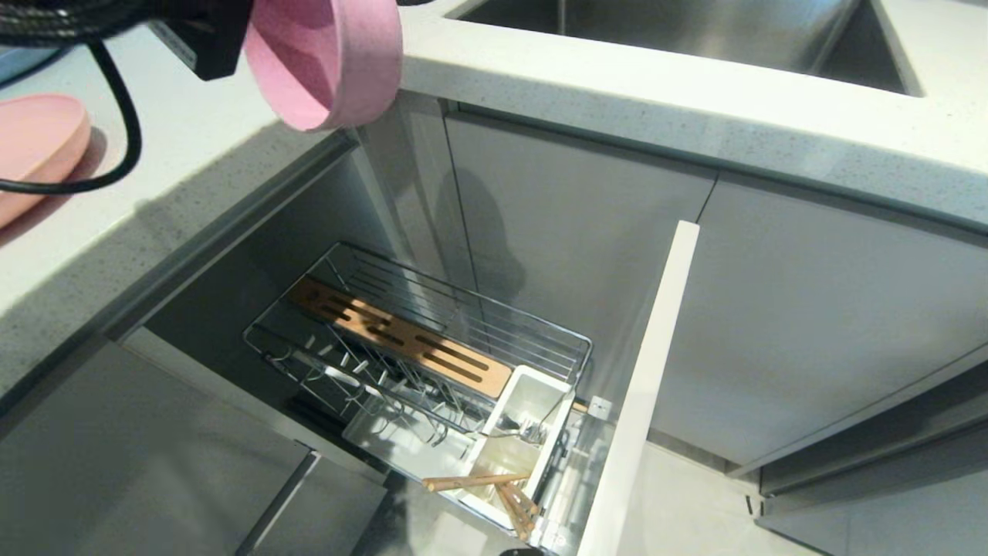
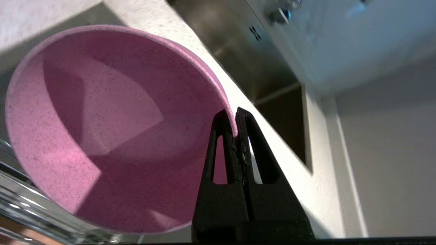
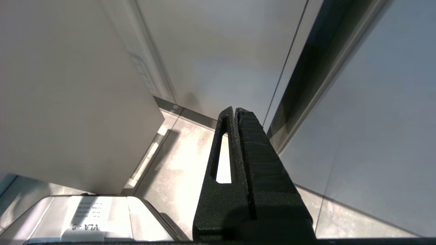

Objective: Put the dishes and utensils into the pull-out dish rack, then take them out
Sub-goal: Pick up the bowl and place it in the cupboard

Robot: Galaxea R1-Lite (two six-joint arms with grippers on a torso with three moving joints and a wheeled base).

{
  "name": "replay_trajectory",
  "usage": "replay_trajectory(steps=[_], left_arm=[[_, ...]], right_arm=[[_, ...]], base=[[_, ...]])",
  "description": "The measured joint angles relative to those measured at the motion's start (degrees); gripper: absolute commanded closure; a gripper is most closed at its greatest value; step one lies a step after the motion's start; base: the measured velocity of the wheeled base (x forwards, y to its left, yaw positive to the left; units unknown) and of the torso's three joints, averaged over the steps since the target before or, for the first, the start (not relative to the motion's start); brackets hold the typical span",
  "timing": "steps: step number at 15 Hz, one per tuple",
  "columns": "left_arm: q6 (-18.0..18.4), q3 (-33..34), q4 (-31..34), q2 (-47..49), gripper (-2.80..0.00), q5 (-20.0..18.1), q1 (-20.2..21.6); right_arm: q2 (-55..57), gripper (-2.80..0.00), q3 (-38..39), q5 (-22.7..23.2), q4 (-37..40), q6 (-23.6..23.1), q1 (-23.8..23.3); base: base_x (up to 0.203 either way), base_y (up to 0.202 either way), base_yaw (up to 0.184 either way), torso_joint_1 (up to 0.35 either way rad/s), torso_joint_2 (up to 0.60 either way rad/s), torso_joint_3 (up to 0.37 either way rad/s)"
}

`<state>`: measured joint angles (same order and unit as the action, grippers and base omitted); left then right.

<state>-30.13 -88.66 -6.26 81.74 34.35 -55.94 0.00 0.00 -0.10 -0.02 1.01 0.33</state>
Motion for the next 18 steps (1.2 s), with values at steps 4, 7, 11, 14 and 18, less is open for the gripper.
replay_trajectory(steps=[4,7,11,14,18], left_arm=[[-13.5,1.7,-1.5,3.9,0.0,6.4,-0.4],[-20.2,4.4,-1.8,6.2,0.0,8.1,-0.6],[-23.8,11.3,-5.9,8.9,0.0,11.1,-1.2],[-27.0,19.6,-11.5,9.9,0.0,11.2,-1.3],[-27.6,27.9,-23.1,11.6,0.0,10.1,-1.3]], right_arm=[[0.0,0.0,0.0,0.0,0.0,0.0,0.0],[0.0,0.0,0.0,0.0,0.0,0.0,0.0],[0.0,0.0,0.0,0.0,0.0,0.0,0.0],[0.0,0.0,0.0,0.0,0.0,0.0,0.0],[0.0,0.0,0.0,0.0,0.0,0.0,0.0]], base=[[0.0,0.0,0.0,0.0,0.0,0.0],[0.0,0.0,0.0,0.0,0.0,0.0],[0.0,0.0,0.0,0.0,0.0,0.0],[0.0,0.0,0.0,0.0,0.0,0.0],[0.0,0.0,0.0,0.0,0.0,0.0]])
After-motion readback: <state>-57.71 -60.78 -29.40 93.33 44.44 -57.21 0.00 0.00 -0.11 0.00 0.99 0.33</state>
